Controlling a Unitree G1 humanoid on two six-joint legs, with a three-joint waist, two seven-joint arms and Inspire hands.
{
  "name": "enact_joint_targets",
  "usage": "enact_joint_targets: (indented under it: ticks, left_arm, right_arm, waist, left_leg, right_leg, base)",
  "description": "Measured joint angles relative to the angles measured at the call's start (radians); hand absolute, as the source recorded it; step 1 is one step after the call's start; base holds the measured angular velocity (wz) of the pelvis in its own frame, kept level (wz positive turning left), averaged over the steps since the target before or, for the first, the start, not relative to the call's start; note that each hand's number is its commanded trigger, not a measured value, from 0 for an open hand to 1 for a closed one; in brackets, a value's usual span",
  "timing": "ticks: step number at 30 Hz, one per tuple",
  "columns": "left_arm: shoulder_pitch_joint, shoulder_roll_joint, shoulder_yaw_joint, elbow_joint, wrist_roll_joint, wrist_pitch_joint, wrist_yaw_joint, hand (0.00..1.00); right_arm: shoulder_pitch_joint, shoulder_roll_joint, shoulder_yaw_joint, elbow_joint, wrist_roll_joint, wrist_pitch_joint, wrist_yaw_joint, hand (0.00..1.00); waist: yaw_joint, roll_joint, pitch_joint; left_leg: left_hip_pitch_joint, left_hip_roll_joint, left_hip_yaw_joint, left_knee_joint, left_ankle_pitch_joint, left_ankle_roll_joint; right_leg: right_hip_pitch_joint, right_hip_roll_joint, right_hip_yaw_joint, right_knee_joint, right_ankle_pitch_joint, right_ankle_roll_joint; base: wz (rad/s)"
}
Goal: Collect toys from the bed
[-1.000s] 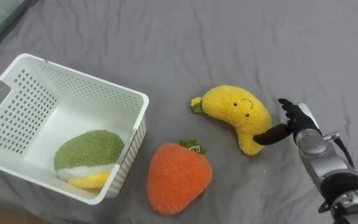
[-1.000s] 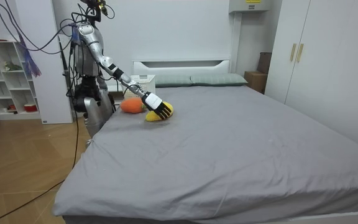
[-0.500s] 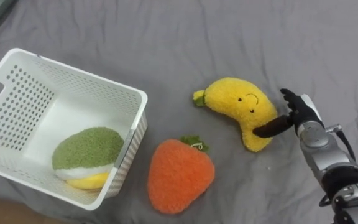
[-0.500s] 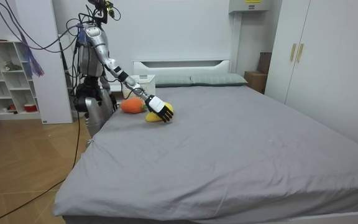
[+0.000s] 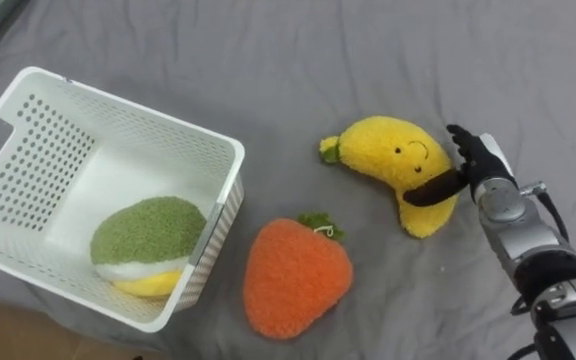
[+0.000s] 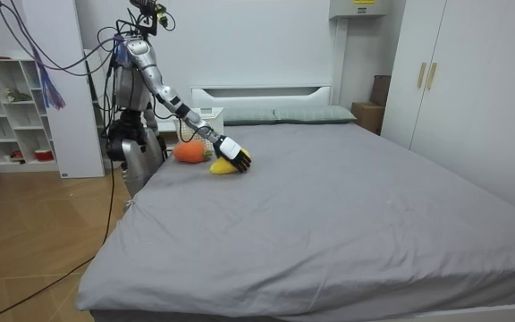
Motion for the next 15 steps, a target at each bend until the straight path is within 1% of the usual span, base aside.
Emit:
enact_joint_targets:
  ticks: [1, 4, 8, 10, 13, 14, 15]
  left_arm:
    - [-0.002, 0.0, -0.001, 0.0, 0.0, -0.001, 0.0, 0.0]
    - [-0.002, 0.0, -0.001, 0.001, 0.0, -0.001, 0.002, 0.0]
    - [-0.007, -0.001, -0.001, 0.003, 0.0, -0.003, 0.004, 0.0]
    - [-0.011, -0.003, 0.0, 0.007, 0.0, -0.013, 0.004, 0.0]
    - [-0.012, -0.004, 0.001, 0.007, 0.0, -0.02, 0.004, 0.0]
    - [-0.012, -0.005, 0.0, 0.007, 0.0, -0.021, 0.004, 0.0]
    - [-0.012, -0.006, 0.0, 0.007, 0.0, -0.021, 0.004, 0.0]
  right_arm:
    - [0.0, 0.005, 0.008, -0.002, -0.019, 0.0, 0.003, 0.99]
    - [-0.001, 0.013, 0.008, -0.002, -0.032, 0.0, -0.001, 1.0]
    - [-0.009, 0.015, 0.008, -0.006, -0.044, 0.0, -0.005, 1.0]
    - [-0.009, 0.02, 0.008, -0.025, -0.057, 0.0, -0.001, 1.0]
    - [-0.009, 0.034, 0.027, -0.034, -0.059, -0.001, 0.006, 1.0]
    - [-0.009, 0.036, 0.035, -0.031, -0.058, -0.002, 0.007, 1.0]
    - [-0.007, 0.039, 0.043, -0.024, -0.057, -0.005, 0.012, 1.0]
  waist:
    - [0.001, 0.0, 0.0001]
    - [0.003, -0.001, 0.0004]
    - [0.006, -0.002, 0.0009]
    - [0.024, -0.002, 0.0011]
    - [0.038, -0.002, 0.0011]
    - [0.041, -0.002, 0.0011]
    - [0.049, -0.002, 0.0012]
  left_leg:
    - [-0.003, 0.0, 0.0, 0.0, 0.0, 0.0]
    - [-0.004, 0.0, -0.002, 0.0, 0.0, 0.0]
    - [-0.003, 0.0, -0.002, 0.0, 0.0, 0.0]
    - [-0.001, 0.0, -0.001, 0.0, 0.0, 0.0]
    - [0.003, 0.001, -0.006, 0.0, 0.0, 0.0]
    - [0.005, 0.001, -0.012, 0.0, 0.0, 0.0]
    - [0.009, 0.0, -0.031, 0.0, 0.0, 0.0]
  right_leg:
    - [-0.002, 0.0, -0.002, 0.0, 0.0, 0.0]
    - [-0.003, -0.001, -0.008, 0.0, 0.0, 0.0]
    - [-0.003, 0.0, -0.009, 0.0, 0.0, 0.0]
    - [-0.004, 0.002, -0.008, 0.0, 0.0, 0.0]
    - [-0.002, 0.005, -0.008, 0.001, 0.0, 0.0]
    - [-0.001, 0.005, -0.009, 0.001, 0.0, 0.0]
    - [0.0, 0.006, -0.011, 0.008, 0.0, 0.0]
  base:
    - [0.06]
    - [0.0]
    - [-0.01]
    - [-0.09]
    - [-0.03]
    - [0.0]
    - [0.0]
